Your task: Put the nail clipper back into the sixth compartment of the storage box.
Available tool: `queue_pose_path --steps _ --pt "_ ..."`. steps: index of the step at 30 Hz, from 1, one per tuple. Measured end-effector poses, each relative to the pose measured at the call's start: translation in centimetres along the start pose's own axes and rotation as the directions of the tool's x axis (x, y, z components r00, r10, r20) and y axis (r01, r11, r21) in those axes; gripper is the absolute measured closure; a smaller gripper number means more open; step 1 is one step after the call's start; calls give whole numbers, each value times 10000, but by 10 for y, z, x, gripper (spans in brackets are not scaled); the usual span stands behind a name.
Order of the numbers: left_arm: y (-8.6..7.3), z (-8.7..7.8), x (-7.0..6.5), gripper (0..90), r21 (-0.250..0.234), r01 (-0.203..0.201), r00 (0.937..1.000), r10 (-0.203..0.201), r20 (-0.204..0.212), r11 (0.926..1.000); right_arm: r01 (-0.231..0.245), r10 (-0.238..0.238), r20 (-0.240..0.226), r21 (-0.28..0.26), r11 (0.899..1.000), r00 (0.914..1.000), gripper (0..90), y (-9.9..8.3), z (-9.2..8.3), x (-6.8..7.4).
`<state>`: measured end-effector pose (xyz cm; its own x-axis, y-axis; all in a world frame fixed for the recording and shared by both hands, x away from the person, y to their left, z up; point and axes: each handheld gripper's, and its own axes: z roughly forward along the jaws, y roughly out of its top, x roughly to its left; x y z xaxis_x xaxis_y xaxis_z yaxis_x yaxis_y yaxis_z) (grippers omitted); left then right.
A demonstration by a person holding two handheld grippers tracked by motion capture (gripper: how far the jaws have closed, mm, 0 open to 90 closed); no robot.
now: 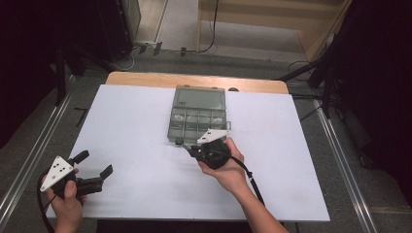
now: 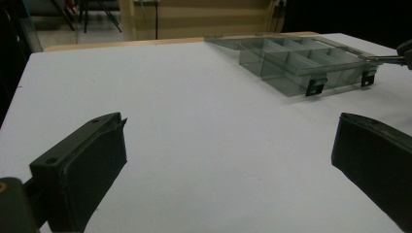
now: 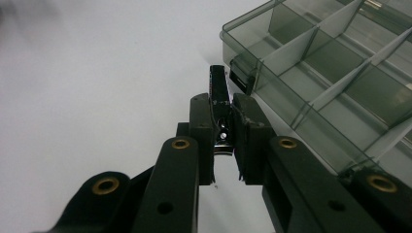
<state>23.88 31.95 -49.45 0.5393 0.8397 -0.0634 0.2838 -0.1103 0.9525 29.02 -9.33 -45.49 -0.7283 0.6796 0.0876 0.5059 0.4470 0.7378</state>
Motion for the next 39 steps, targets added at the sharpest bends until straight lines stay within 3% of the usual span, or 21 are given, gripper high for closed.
queue_pose_path --steps 11,39 --pt "0 0 0 0 3 8 10000 -8 -7 10000 -2 4 165 -114 9999 9999 813 10 -2 -4" --pt "0 0 0 0 9 -38 10000 38 44 10000 -770 783 266 -493 9958 9966 812 31 10 -22"
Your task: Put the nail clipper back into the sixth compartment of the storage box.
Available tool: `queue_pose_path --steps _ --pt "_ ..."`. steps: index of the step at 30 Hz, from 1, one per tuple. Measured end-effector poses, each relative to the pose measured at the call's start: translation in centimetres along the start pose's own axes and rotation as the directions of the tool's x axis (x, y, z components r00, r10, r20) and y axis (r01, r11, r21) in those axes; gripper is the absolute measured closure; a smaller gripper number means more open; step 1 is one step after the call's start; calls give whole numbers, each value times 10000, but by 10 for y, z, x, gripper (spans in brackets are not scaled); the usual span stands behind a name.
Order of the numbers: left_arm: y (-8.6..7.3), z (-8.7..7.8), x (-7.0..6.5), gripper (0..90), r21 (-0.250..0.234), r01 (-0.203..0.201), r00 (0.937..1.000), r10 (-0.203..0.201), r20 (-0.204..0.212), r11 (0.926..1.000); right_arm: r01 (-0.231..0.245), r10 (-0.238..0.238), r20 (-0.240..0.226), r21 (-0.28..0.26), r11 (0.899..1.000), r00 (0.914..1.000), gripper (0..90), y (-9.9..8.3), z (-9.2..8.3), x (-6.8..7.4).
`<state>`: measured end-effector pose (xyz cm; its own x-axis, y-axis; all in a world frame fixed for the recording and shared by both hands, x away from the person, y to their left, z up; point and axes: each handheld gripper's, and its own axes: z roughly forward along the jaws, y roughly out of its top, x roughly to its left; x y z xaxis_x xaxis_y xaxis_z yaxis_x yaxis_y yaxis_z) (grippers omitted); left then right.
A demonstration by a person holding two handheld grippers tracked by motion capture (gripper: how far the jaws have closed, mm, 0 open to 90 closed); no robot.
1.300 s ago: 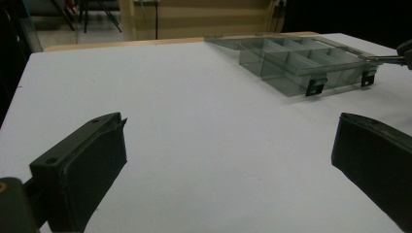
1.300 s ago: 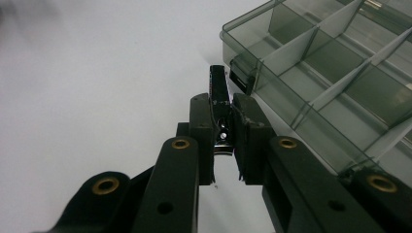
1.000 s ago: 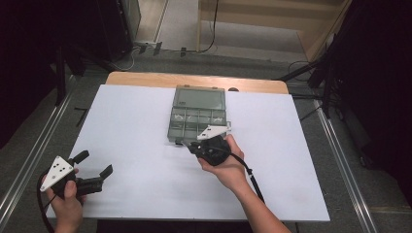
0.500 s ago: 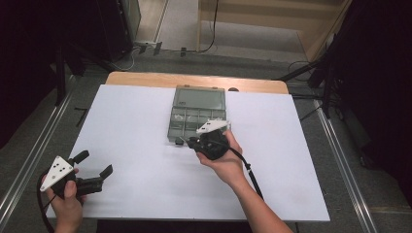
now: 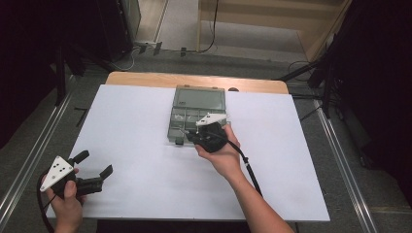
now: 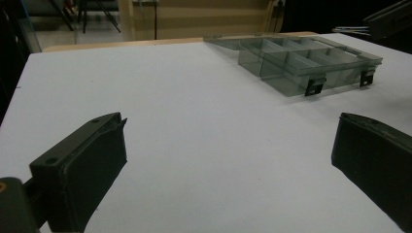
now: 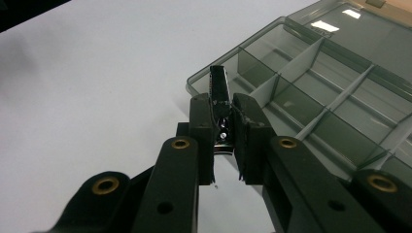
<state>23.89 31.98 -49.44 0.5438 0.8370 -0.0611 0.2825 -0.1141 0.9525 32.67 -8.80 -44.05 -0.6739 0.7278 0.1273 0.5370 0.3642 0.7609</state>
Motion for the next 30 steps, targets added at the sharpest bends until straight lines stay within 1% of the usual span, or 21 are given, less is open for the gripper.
queue_pose_path --steps 4,5,19,25,30 --pt "0 0 0 0 -1 -14 10000 14 11 10000 -51 51 31 6 10000 10000 812 1 4 -3" --pt "0 0 0 0 1 -15 10000 15 8 10000 -19 18 138 35 10000 9999 812 2 6 -3" --pt "0 0 0 0 12 -46 10000 46 27 10000 -191 179 553 218 9996 9983 812 3 20 -11" --pt "0 0 0 0 4 -36 10000 36 21 10000 -348 326 819 255 9991 9961 811 2 25 -16" --pt "0 0 0 0 16 -54 10000 54 32 10000 -507 480 916 279 9983 9946 810 1 30 -19"
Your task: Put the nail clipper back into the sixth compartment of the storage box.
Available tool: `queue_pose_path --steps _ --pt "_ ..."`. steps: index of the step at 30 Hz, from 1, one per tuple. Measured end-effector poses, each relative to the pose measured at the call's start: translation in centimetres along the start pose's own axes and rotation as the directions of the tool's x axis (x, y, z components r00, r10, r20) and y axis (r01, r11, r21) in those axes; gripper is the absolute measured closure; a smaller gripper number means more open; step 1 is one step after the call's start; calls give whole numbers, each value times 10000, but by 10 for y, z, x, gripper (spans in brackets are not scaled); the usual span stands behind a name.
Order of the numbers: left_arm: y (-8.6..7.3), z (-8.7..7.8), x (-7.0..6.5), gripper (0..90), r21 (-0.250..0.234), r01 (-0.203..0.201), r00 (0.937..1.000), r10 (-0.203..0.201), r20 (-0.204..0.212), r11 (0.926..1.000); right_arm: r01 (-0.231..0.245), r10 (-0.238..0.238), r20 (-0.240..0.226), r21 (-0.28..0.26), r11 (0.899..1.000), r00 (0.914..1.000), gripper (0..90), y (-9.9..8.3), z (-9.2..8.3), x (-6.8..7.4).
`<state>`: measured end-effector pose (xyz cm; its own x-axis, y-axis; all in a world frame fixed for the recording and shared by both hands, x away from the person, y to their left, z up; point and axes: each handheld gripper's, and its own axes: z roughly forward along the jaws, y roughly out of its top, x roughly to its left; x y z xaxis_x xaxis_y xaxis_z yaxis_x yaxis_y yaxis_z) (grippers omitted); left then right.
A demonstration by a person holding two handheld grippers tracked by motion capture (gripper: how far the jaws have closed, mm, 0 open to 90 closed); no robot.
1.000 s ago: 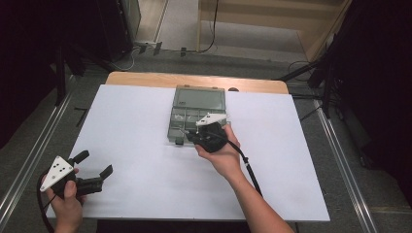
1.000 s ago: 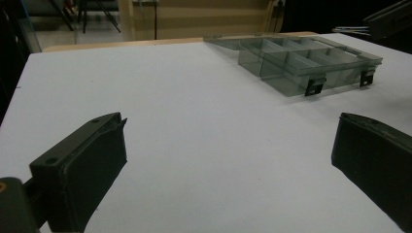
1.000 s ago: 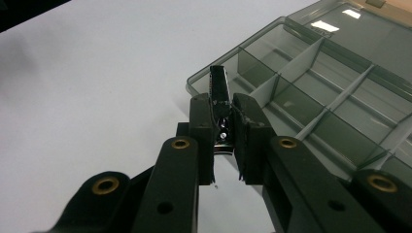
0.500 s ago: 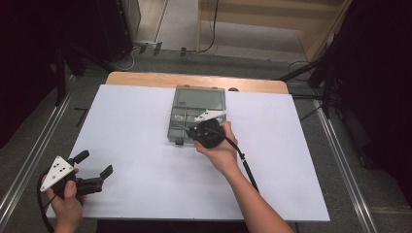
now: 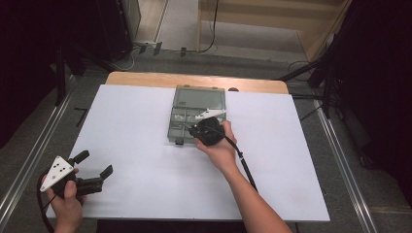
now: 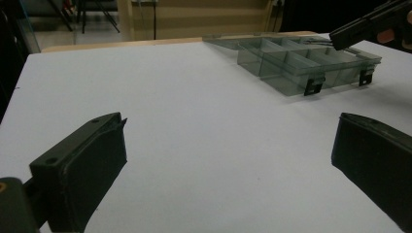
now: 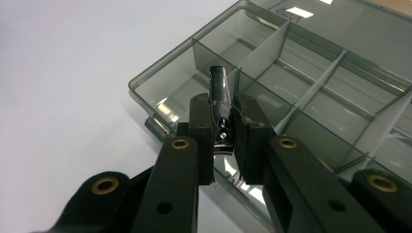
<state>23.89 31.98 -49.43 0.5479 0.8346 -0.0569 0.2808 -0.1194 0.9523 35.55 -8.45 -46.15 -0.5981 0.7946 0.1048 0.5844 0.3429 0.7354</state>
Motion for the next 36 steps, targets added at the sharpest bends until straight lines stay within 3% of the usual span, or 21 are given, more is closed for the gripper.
queue_pose_path --steps 11,14,17,19,21,36 --pt "0 0 -1 0 13 3 10000 -3 -20 10000 -272 271 -99 -67 9996 9996 796 -2 5 -6" --pt "0 0 -1 0 18 -3 10000 3 -14 10000 -526 501 -486 -516 9973 9976 455 -1 2 -9" --pt "0 0 -1 0 8 8 10000 -8 -14 10000 -593 574 -229 -914 9940 9981 100 -2 -3 -9" --pt "0 0 -1 0 14 7 10000 -7 -13 10000 -651 598 -563 -984 9930 9966 0 -3 -7 -12" --pt "0 0 -1 0 -3 7 10000 -7 -11 10000 -706 615 -803 -1165 9907 9949 0 -5 -12 -13" --pt "0 1 -1 0 38 -32 10000 32 -53 10000 -597 514 -529 -1695 9837 9973 0 -24 -51 -23"
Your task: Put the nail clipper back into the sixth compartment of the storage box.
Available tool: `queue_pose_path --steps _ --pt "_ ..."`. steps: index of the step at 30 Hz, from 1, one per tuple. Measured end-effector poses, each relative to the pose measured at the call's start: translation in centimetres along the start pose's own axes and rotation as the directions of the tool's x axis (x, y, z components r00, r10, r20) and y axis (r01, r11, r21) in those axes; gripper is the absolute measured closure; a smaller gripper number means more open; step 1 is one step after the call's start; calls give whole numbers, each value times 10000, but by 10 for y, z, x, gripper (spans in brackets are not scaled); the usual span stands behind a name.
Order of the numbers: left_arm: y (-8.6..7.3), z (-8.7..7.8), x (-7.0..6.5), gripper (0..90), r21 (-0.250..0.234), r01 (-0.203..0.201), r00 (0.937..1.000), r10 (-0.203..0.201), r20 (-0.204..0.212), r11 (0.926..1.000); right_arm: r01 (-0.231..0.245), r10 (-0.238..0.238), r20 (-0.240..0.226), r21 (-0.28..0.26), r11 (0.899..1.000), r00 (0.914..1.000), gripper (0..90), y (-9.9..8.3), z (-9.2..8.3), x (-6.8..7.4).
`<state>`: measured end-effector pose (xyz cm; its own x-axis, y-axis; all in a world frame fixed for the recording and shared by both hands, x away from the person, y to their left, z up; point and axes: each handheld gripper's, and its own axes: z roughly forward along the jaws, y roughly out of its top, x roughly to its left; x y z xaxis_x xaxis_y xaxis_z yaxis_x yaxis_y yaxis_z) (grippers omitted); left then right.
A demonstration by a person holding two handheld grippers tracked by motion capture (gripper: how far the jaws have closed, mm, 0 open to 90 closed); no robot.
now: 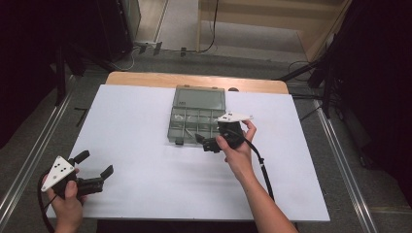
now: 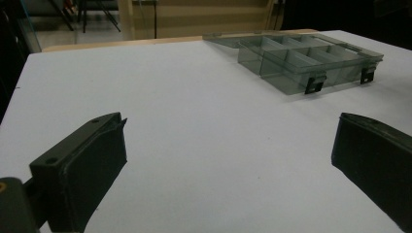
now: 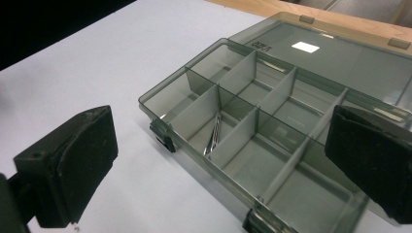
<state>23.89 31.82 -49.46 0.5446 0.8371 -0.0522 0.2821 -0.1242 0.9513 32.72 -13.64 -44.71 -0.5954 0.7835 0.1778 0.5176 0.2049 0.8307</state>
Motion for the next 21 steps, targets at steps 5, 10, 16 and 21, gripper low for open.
queue_pose_path --steps 5,10,16,21 --pt "0 0 0 0 -3 15 10000 -15 -25 10000 -23 24 53 -196 9998 10000 0 -5 -13 -3" --pt "0 0 0 0 30 -24 10000 24 -41 10000 73 -71 69 -279 9996 10000 0 -10 -25 -5" --pt "0 0 -1 0 36 -24 10000 24 -48 10000 29 -26 94 -346 9994 10000 0 -20 -38 -9" --pt "0 0 -1 0 39 -21 10000 21 -68 10000 58 -52 112 -503 9987 9999 0 -28 -47 -13"
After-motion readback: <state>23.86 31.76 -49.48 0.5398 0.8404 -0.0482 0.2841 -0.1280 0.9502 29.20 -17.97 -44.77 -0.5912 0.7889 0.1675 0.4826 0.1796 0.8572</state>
